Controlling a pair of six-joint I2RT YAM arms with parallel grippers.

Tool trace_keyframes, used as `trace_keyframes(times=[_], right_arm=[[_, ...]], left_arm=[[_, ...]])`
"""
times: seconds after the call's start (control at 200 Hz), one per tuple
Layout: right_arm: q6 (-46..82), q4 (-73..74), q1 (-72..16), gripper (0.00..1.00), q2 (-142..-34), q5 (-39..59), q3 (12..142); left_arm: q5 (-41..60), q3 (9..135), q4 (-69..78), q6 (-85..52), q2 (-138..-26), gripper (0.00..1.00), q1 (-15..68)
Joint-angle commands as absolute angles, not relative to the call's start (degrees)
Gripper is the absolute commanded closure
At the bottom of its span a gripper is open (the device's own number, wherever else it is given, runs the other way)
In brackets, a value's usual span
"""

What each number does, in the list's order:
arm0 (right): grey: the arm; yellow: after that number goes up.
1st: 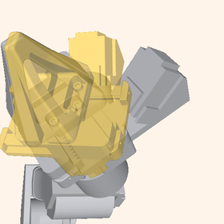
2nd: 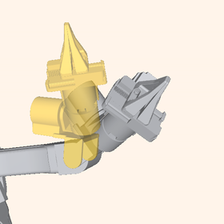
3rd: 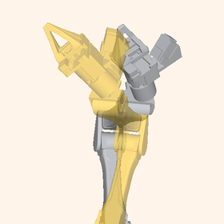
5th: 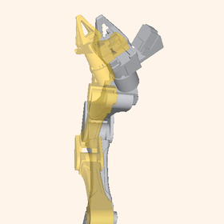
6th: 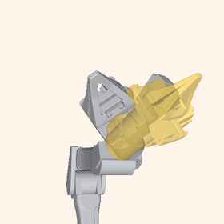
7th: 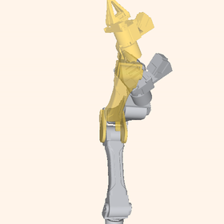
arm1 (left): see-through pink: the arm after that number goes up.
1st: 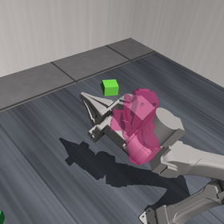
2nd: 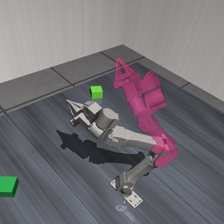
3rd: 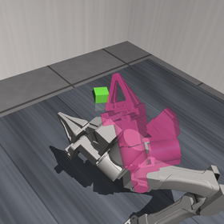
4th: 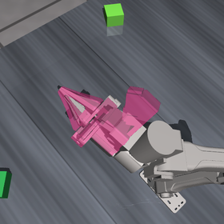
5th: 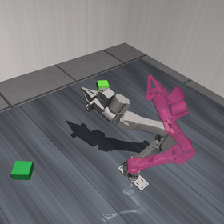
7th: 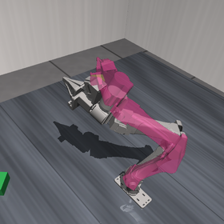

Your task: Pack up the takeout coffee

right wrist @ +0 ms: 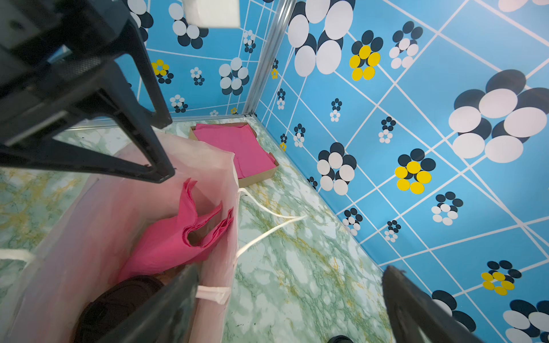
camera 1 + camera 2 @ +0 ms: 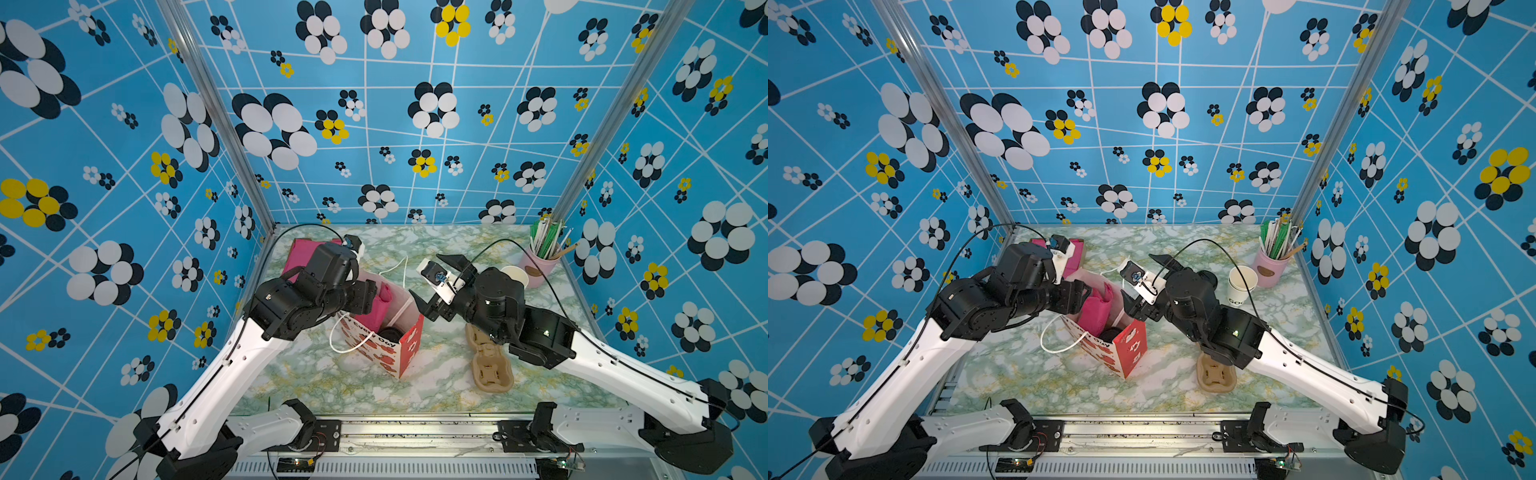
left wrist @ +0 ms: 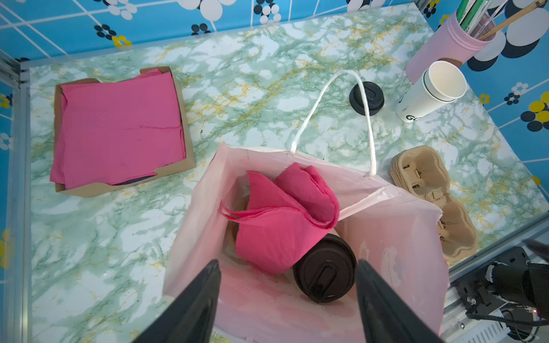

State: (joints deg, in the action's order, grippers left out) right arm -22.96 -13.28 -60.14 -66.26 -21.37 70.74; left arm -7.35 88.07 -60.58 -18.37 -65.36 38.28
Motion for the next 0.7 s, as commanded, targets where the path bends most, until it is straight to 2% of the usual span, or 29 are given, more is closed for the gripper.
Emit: trace_keyframes(times=[0.0, 0.115, 0.22, 0.34, 0.545, 0.695], right_arm=[[-21.41, -13.97, -59.68, 0.01, -66.01, -22.35, 69.79], [-20.31, -14.01, -59.53, 0.01, -65.75, -21.81, 69.92], [-17.58, -13.97, -58.78, 0.01, -64.93, -20.04, 69.79], [-12.08, -13.68, -56.02, 0.01, -63.11, -17.27, 69.25], [-0.26, -15.36, -48.11, 0.01, -59.38, -11.93, 66.81], [5.91, -20.48, -45.79, 0.01, -59.33, -7.72, 65.77]], left_arm=[[-9.37, 89.32, -59.14, -17.13, -63.37, 0.21, 38.53], [-11.08, 87.90, -57.56, -17.04, -62.14, 0.15, 38.50], [-15.76, 85.50, -55.12, -18.03, -59.95, 0.00, 38.21], [-16.70, 81.55, -51.53, -19.55, -56.63, 0.01, 33.10], [2.43, 73.62, -45.79, -23.46, -51.75, 0.01, 9.63], [18.08, 68.51, -41.67, -25.40, -51.89, 0.01, -1.44]])
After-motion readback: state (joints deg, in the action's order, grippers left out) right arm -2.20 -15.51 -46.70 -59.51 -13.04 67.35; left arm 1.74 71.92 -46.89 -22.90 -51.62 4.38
